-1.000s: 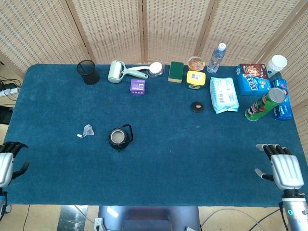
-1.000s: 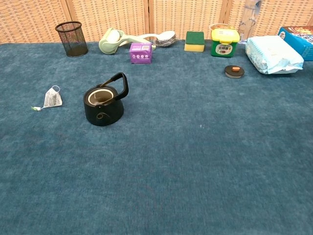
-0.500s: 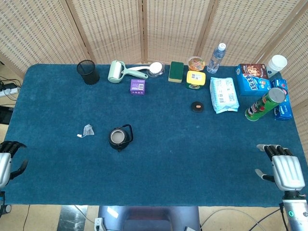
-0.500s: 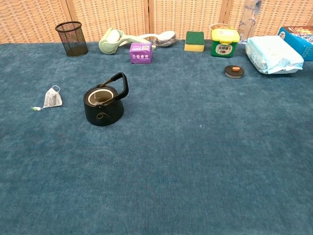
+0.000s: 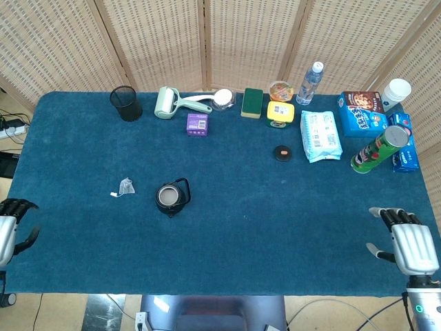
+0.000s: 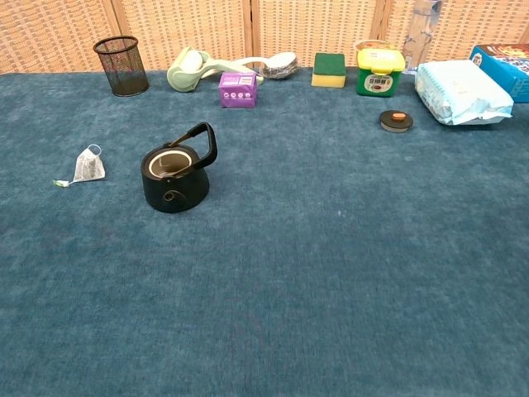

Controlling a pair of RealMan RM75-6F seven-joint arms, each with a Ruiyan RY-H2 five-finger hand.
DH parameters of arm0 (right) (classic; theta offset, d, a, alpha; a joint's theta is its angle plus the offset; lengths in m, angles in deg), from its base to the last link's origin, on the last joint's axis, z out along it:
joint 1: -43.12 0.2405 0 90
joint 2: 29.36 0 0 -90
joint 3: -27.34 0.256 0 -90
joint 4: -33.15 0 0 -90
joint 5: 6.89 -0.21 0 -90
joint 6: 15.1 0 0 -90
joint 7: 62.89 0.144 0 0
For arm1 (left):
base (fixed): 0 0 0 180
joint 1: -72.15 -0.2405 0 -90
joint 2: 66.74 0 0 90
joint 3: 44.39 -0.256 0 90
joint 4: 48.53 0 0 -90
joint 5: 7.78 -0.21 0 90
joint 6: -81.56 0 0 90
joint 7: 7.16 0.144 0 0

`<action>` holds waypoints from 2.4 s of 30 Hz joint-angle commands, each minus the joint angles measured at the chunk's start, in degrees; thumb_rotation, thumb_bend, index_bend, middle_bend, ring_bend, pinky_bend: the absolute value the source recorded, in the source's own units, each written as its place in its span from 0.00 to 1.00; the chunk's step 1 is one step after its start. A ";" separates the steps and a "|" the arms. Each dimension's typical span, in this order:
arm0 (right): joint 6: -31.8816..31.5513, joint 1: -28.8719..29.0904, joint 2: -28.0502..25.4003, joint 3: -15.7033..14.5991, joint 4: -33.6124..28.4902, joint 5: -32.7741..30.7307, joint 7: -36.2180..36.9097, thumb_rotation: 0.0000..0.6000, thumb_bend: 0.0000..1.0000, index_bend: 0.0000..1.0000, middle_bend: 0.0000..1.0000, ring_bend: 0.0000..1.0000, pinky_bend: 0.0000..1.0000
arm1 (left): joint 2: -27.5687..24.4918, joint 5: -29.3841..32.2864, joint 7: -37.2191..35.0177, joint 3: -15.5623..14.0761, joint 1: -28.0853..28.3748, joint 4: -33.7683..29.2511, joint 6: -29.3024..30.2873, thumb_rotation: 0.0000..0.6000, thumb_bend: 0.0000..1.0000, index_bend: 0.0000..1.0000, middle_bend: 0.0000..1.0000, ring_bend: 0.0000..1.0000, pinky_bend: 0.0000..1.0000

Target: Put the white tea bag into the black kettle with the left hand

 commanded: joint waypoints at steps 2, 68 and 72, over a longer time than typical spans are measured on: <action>-0.04 -0.10 -0.03 0.03 0.13 -0.15 0.20 1.00 0.10 0.29 0.37 0.31 0.34 | -0.52 -0.08 0.57 0.18 1.05 -0.42 -1.43 1.00 0.37 0.35 0.33 0.25 0.30; 5.61 1.02 0.24 0.92 2.34 -6.55 0.64 1.00 0.10 0.29 0.37 0.32 0.35 | 17.16 16.18 -0.40 4.14 27.53 24.72 -36.86 1.00 0.40 0.49 1.00 0.96 0.93; 5.48 0.84 0.28 0.83 2.44 -6.59 0.86 1.00 0.10 0.29 0.37 0.32 0.35 | 18.46 16.19 -0.56 3.78 27.93 25.95 -37.17 1.00 0.40 0.49 1.00 0.96 0.93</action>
